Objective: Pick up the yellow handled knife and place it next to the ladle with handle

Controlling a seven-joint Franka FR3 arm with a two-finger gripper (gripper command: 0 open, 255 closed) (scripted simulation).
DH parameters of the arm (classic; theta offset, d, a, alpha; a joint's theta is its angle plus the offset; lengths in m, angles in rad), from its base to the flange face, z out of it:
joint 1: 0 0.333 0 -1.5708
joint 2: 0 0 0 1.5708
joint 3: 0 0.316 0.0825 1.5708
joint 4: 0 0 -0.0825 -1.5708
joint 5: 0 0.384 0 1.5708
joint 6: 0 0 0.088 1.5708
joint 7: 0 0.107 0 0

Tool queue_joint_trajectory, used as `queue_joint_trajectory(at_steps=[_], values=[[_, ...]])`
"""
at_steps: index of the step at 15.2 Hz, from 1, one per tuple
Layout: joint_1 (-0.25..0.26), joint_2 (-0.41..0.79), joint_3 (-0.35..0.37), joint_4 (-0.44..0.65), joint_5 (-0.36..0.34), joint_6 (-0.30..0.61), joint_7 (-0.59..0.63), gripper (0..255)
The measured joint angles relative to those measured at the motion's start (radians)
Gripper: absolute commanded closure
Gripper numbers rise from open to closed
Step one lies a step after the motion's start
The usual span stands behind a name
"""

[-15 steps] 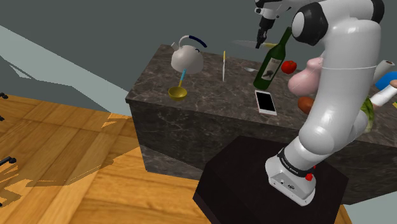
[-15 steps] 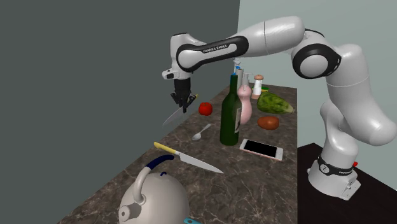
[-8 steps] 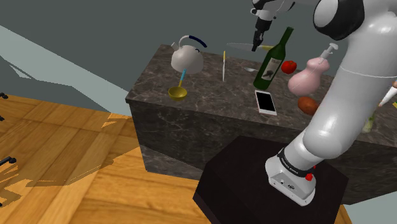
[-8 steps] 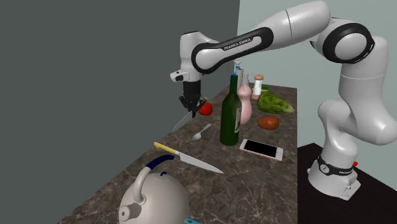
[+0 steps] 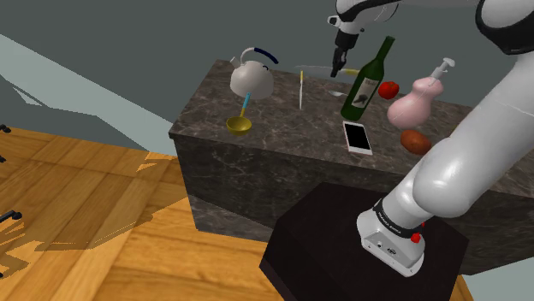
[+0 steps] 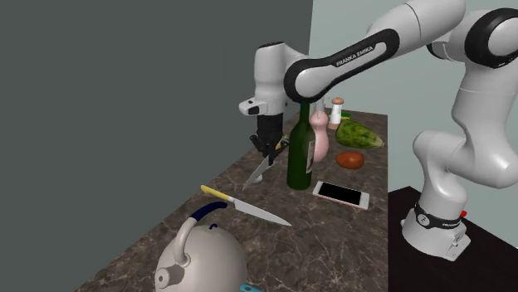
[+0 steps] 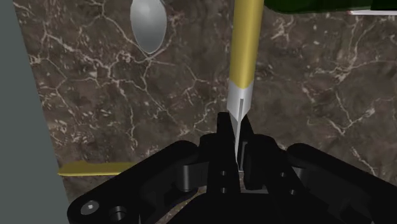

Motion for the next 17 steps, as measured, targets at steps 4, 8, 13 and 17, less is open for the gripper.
queue_joint_trajectory(at_steps=[4, 8, 13, 17], values=[[0.048, -0.118, 0.051, -0.118, -0.061, 0.012, 0.126, 255], [0.081, -0.22, 0.112, -0.218, -0.101, 0.013, 0.242, 255], [0.121, -0.31, 0.195, -0.324, -0.117, 0.025, 0.379, 255], [0.16, -0.356, 0.268, -0.363, -0.106, 0.012, 0.487, 255]])
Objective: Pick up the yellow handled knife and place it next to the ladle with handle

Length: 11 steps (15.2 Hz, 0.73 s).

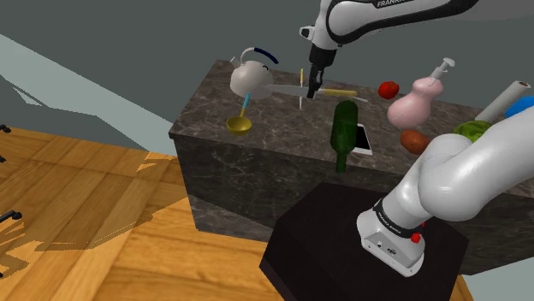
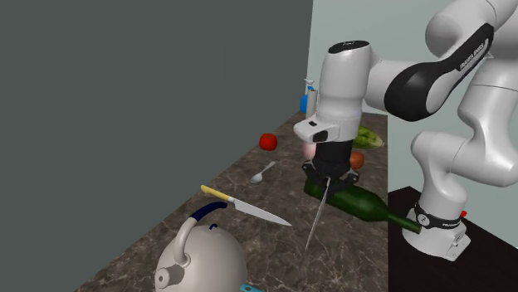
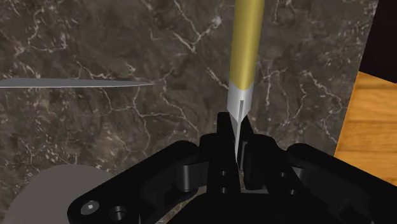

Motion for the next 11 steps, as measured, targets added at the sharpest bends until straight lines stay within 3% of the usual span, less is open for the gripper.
queue_joint_trajectory(at_steps=[4, 11], values=[[0.035, -0.036, 0.065, -0.046, 0.016, 0.005, 0.093, 255], [0.043, -0.011, 0.073, -0.114, 0.02, 0.096, 0.114, 255]])
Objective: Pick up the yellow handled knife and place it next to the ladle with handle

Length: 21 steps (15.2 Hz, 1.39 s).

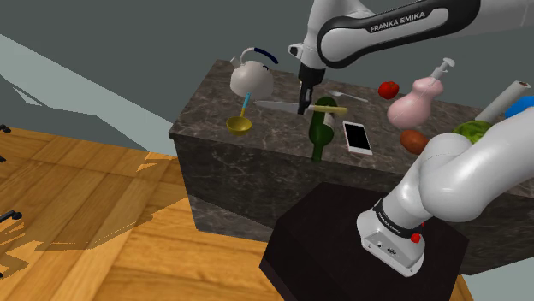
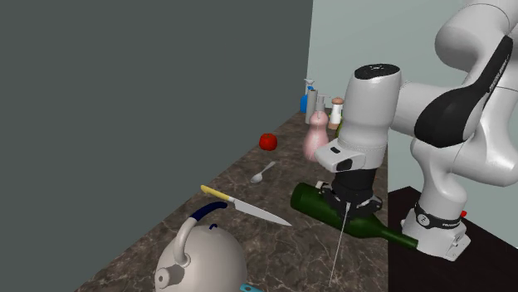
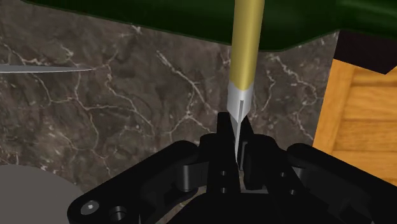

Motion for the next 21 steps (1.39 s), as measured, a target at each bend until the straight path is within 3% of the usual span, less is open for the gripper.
queue_joint_trajectory(at_steps=[14, 20, 21], values=[[0.003, 0.107, -0.013, -0.095, 0.009, 0.21, -0.009, 255], [0.003, 0.117, -0.013, -0.1, 0.01, 0.223, -0.008, 255], [0.003, 0.117, -0.013, -0.101, 0.01, 0.223, -0.009, 0]])
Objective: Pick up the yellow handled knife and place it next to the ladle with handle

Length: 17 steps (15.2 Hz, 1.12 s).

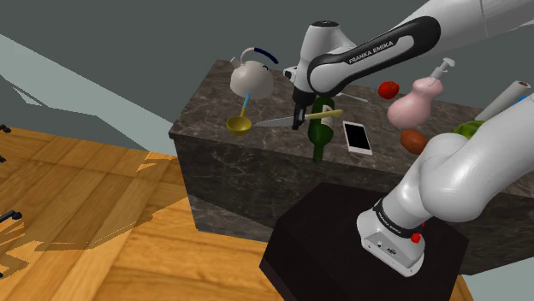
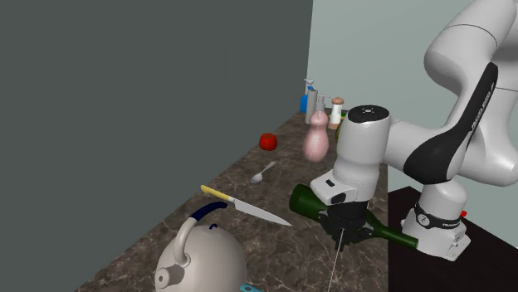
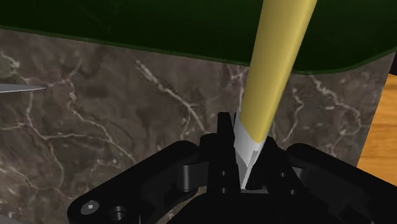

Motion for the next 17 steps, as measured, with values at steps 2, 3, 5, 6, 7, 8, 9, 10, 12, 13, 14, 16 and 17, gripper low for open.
queue_joint_trajectory(at_steps=[2, 3, 5, 6, 7, 8, 9, 10, 12, 13, 14, 16, 17], values=[[0.0, 0.001, 0.0, -0.003, 0.0, 0.0, 0.0, 0], [0.0, 0.002, 0.0, -0.003, 0.0, -0.001, 0.0, 0], [0.0, 0.002, 0.0, -0.003, 0.0, -0.001, 0.0, 0], [0.0, 0.003, -0.001, -0.002, 0.0, -0.001, 0.0, 0], [-0.001, -0.006, 0.0, 0.005, -0.001, -0.016, 0.0, 0], [0.0, -0.021, 0.003, 0.019, -0.002, -0.044, 0.003, 0], [0.0, -0.038, 0.005, 0.033, -0.004, -0.074, 0.004, 0], [0.0, -0.055, 0.007, 0.05, -0.005, -0.108, 0.007, 0], [-0.002, -0.075, 0.009, 0.058, -0.007, -0.137, 0.008, 0], [-0.002, -0.077, 0.009, 0.06, -0.007, -0.142, 0.008, 0], [-0.002, -0.078, 0.009, 0.061, -0.007, -0.144, 0.008, 0], [-0.002, -0.078, 0.01, 0.062, -0.007, -0.146, 0.008, 0], [-0.002, -0.079, 0.01, 0.062, -0.007, -0.146, 0.008, 0]])
